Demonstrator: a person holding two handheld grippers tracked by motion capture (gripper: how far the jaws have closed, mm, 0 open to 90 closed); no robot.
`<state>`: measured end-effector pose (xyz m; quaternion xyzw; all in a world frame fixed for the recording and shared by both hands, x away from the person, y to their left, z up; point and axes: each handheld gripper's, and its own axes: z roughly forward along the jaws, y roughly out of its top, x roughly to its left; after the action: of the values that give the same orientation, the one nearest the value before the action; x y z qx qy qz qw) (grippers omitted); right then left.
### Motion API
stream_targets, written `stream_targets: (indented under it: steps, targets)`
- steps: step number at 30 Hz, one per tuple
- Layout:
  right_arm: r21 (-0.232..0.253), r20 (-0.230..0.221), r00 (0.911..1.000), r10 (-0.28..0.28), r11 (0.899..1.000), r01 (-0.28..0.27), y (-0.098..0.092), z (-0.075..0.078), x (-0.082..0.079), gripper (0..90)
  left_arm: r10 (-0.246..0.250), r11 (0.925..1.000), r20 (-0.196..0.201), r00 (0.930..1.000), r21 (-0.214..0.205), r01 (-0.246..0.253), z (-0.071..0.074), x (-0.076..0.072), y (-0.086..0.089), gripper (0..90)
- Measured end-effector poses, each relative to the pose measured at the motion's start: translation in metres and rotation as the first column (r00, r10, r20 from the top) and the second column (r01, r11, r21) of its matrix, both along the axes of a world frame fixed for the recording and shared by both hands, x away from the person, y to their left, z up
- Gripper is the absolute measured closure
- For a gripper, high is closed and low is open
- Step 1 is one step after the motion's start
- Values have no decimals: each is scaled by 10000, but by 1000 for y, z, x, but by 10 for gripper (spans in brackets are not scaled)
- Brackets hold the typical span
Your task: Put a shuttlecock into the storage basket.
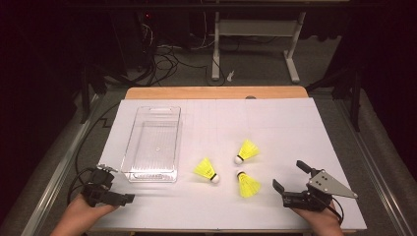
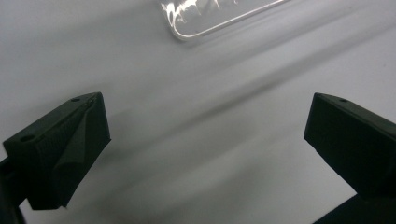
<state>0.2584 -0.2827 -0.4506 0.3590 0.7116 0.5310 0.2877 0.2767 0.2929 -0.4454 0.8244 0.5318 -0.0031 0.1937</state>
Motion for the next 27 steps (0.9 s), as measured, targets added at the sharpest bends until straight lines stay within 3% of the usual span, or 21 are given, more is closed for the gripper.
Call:
stream_targets:
  steps: [6, 9, 15, 27]
  targets:
    - [3, 3, 10000, 14, 10000, -14, 1, 0, 0, 2, -216, 9996, -400, 9990, 189, 223, -2, 4, -3, 13]
    - [9, 11, 10000, 10, 10000, -10, 1, 0, 0, 2, -452, 9977, -736, 9963, 468, 488, 0, 7, -8, 12]
    - [22, 29, 10000, 21, 10000, -21, 0, 0, 0, 2, -602, 9960, -1162, 9914, 592, 674, 1, 10, -12, 8]
    - [-35, 20, 10000, 24, 10000, -24, 1, 0, 0, 2, -703, 9900, -1456, 9868, 1112, 870, 12, 13, -20, 8]
